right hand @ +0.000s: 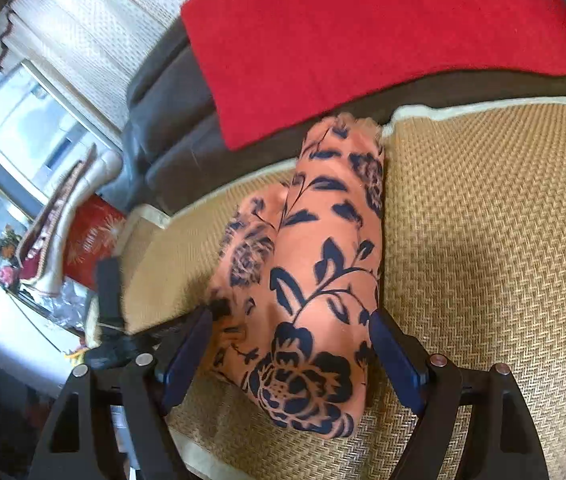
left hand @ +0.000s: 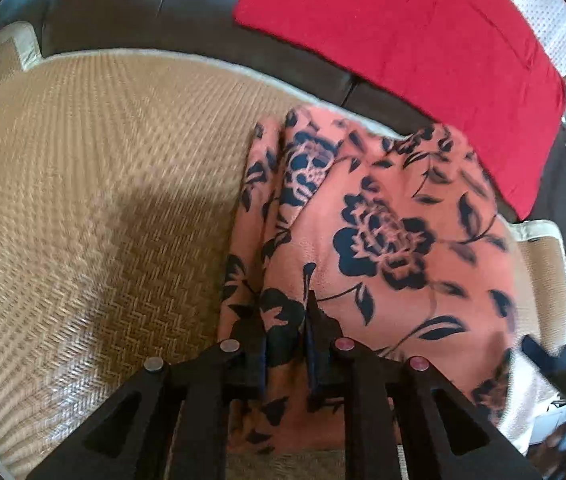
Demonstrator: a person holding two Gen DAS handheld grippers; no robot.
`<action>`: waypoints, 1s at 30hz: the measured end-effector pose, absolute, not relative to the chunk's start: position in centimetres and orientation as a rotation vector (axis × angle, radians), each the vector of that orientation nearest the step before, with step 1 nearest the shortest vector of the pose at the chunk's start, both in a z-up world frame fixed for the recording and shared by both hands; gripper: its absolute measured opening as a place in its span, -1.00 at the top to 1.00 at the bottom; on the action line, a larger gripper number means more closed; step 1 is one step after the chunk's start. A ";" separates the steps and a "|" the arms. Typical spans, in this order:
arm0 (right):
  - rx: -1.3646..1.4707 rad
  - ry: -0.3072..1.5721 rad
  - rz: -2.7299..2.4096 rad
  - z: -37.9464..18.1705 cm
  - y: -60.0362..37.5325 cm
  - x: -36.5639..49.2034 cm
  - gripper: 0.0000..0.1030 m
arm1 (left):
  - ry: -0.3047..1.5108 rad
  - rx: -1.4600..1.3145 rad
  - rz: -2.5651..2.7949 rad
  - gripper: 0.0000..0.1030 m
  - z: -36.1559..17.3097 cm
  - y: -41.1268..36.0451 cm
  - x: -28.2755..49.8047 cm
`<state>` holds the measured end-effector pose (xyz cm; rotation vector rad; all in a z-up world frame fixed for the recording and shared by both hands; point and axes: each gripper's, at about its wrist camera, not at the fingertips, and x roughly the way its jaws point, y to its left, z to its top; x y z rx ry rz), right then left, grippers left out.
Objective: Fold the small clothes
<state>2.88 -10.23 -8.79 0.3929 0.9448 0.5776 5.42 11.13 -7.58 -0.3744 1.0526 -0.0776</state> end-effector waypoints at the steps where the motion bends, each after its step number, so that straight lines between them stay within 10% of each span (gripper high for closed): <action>1: 0.390 0.949 0.575 -8.9 -10.2 3.0 -0.62 | 1.022 -0.363 -0.083 0.70 -6.4 10.9 5.1; 22: 0.532 1.045 0.586 -10.3 -11.7 8.5 -0.81 | 0.829 -0.211 0.029 0.33 0.2 8.5 -0.5; 30: 0.850 1.048 0.924 -8.6 -9.1 16.4 -0.84 | 0.996 -0.144 0.034 0.11 -5.6 8.6 2.2</action>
